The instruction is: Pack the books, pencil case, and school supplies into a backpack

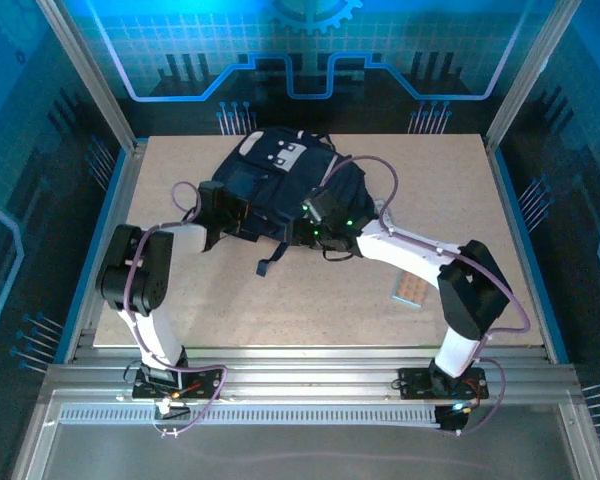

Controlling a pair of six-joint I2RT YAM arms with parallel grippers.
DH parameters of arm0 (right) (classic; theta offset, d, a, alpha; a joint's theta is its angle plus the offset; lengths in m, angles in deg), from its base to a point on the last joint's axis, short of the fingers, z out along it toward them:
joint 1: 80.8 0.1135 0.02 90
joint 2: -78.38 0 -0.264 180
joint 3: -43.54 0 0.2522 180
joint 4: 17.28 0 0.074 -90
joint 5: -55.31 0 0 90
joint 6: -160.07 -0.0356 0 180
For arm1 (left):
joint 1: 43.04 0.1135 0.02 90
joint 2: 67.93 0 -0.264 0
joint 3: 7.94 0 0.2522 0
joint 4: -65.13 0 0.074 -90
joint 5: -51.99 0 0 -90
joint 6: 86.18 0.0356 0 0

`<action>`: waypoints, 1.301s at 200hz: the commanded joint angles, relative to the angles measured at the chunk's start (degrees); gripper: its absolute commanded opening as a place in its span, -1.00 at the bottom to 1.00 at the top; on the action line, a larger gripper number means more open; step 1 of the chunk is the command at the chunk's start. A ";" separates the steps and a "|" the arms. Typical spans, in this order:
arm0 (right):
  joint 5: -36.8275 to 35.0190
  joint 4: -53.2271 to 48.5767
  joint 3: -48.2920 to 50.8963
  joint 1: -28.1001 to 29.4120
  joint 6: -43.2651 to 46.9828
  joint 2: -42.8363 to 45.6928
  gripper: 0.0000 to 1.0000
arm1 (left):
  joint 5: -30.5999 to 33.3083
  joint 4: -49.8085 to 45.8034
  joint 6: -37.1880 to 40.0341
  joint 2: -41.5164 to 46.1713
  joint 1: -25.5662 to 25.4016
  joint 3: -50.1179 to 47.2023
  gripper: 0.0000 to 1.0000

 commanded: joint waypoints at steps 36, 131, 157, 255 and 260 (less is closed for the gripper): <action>3.99 4.23 -3.46 1.78 -7.77 -1.25 0.20 | 7.00 -3.19 -6.79 15.60 -9.77 -5.52 -1.00; -6.42 20.92 10.17 5.75 -36.14 3.62 0.29 | 14.75 8.28 -17.43 15.58 -17.70 -9.87 -1.00; -8.48 22.64 10.60 5.58 -41.26 2.45 0.14 | 15.55 10.47 -18.23 15.61 -18.50 -11.24 -1.00; -14.31 31.19 7.14 6.11 -51.96 -6.91 0.01 | 15.48 14.65 -20.81 16.46 -19.39 -13.89 -1.00; -14.65 30.45 6.63 6.04 -52.36 -7.23 0.01 | 15.58 15.10 -20.96 16.70 -19.41 -14.16 -1.00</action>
